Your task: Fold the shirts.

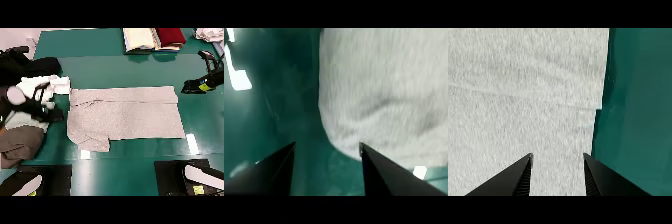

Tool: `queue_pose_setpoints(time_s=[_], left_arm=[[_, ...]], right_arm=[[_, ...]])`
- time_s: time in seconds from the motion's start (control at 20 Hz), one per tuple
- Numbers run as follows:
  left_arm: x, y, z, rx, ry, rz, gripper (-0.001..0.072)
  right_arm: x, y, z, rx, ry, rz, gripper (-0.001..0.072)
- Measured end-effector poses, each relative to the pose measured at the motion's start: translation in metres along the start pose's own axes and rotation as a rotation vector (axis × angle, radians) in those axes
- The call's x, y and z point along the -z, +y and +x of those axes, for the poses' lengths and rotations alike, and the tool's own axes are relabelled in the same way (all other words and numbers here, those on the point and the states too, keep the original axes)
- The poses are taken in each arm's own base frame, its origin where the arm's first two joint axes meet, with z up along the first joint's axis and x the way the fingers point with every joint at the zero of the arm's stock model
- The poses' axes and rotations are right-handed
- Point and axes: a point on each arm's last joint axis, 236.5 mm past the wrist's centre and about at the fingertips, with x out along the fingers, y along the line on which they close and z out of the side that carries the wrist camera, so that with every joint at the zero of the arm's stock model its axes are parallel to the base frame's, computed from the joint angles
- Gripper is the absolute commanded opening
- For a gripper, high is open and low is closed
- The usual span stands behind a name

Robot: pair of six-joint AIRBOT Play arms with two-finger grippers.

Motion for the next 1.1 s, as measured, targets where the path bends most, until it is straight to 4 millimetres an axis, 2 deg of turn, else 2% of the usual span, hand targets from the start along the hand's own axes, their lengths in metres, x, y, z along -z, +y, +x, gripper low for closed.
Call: queue_pose_setpoints(time_s=[0.1, 0.2, 0.35, 0.5, 0.65, 0.9, 0.95, 1.0, 1.05, 1.1], left_arm=[[0.03, -0.004, 0.015, 0.046, 0.037, -0.053, 0.0479], [0.046, -0.013, 0.03, 0.112, 0.048, -0.1, 0.0479], [0.053, -0.025, 0.044, 0.193, 0.033, -0.16, 0.0478], [0.065, -0.028, 0.056, 0.227, 0.048, -0.197, 0.0478], [0.066, -0.032, 0.062, 0.254, 0.039, -0.215, 0.0477], [0.054, -0.044, 0.061, 0.319, -0.014, -0.226, 0.0476], [0.056, -0.045, 0.061, 0.325, -0.01, -0.22, 0.0441], [0.057, -0.046, 0.061, 0.331, -0.005, -0.217, 0.0172], [0.06, -0.047, 0.062, 0.334, 0.005, -0.207, 0.0026], [0.063, -0.048, 0.062, 0.338, 0.014, -0.197, 0.002]], right_arm=[[0.009, 0.002, -0.002, 0.003, -0.014, 0.001, 0.0377], [0.016, 0.003, -0.002, 0.004, -0.018, 0.002, 0.0376], [0.023, 0.004, -0.002, 0.004, -0.017, 0.004, 0.0376], [0.027, 0.006, -0.001, -0.001, -0.01, 0.005, 0.0377], [0.027, 0.013, -0.002, -0.032, -0.017, 0.013, 0.0377], [0.02, 0.027, -0.003, -0.09, -0.045, 0.031, 0.0377], [0.02, 0.028, -0.003, -0.097, -0.046, 0.033, 0.0377], [0.019, 0.03, -0.003, -0.102, -0.048, 0.035, 0.0377], [0.02, 0.03, -0.003, -0.106, -0.045, 0.035, 0.0376], [0.021, 0.031, -0.003, -0.11, -0.042, 0.036, 0.0377]])
